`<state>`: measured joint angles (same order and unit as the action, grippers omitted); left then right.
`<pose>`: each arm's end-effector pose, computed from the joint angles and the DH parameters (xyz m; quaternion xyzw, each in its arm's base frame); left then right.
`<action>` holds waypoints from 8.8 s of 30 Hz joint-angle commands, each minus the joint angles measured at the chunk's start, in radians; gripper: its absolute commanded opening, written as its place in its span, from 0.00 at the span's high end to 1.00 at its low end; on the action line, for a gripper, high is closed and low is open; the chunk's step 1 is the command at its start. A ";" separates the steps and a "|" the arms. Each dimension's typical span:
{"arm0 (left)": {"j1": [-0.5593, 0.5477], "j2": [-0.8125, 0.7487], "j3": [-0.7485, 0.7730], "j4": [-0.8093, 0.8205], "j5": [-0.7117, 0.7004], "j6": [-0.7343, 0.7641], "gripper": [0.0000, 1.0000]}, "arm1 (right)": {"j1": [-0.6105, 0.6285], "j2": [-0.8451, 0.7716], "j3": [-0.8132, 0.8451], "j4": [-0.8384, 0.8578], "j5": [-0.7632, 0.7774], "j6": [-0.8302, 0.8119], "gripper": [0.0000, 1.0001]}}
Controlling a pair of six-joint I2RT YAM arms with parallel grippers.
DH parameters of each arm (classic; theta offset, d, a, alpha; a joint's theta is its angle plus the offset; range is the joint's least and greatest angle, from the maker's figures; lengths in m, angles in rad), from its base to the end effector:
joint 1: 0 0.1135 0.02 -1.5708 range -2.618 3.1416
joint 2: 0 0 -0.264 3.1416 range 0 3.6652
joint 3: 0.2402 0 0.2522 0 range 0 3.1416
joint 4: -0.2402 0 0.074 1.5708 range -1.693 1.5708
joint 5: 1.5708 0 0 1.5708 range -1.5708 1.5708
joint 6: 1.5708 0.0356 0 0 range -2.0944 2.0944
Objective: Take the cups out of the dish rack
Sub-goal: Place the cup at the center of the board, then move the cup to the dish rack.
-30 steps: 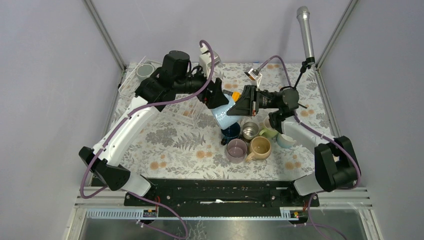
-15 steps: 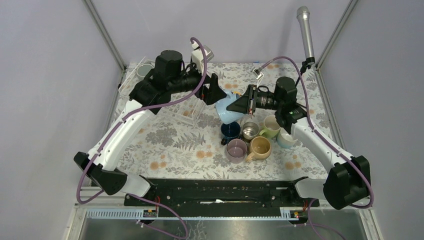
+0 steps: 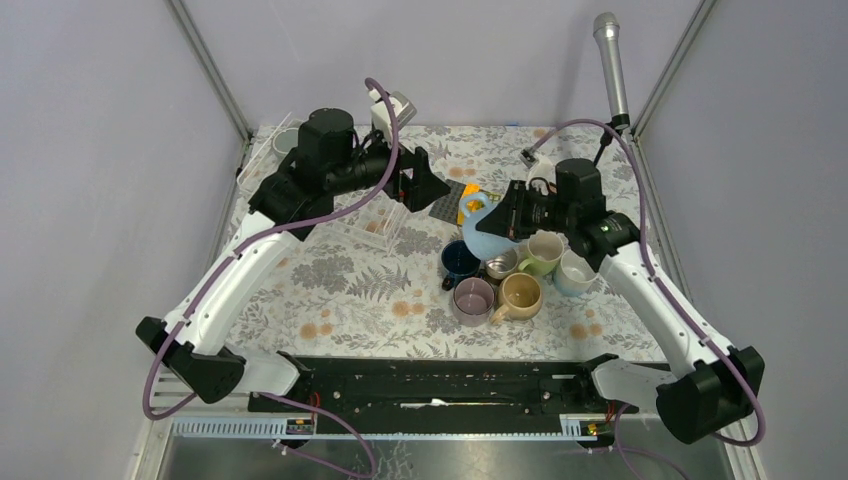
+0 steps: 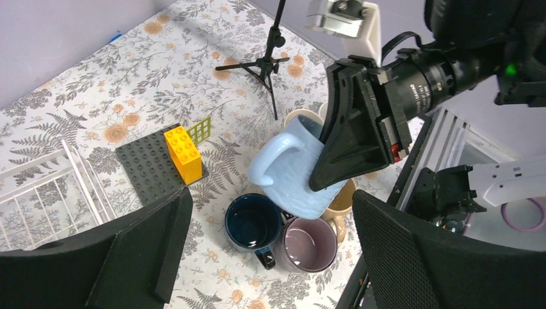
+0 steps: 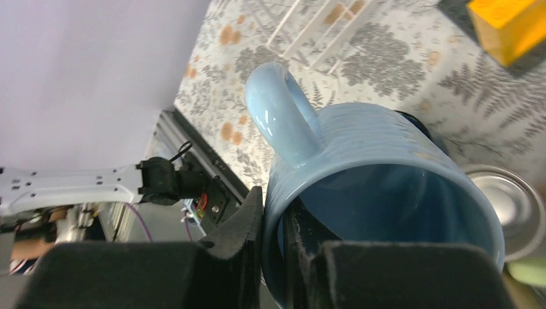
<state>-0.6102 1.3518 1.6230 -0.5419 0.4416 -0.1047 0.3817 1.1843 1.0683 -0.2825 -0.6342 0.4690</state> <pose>0.2248 -0.1757 0.4662 0.3226 0.7189 -0.3699 0.4922 0.2384 0.1184 0.3494 -0.1378 0.7983 0.4535 0.3716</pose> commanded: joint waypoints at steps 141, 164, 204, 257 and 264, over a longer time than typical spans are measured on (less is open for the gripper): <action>0.000 -0.133 -0.258 0.211 -0.018 -0.179 0.01 | 0.017 -0.257 -0.120 -0.540 0.820 0.226 0.34; 0.236 0.141 0.007 -0.058 -0.884 -0.439 0.01 | 0.087 -0.053 0.033 -0.299 0.546 0.129 0.00; 0.516 1.031 0.751 0.036 -0.598 -0.094 0.01 | 0.087 0.047 0.007 -0.262 0.488 0.061 0.00; 0.492 1.067 0.745 0.009 -0.565 -0.087 0.01 | 0.087 0.034 -0.056 -0.248 0.479 0.070 0.00; 0.476 1.031 0.702 0.008 -0.555 -0.082 0.01 | 0.088 0.016 -0.067 -0.248 0.484 0.070 0.00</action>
<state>-0.1230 2.4542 2.3577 -0.5274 -0.1421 -0.1898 0.4595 1.2385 1.0134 -0.5537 -0.1509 0.5430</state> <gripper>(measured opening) 0.988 0.994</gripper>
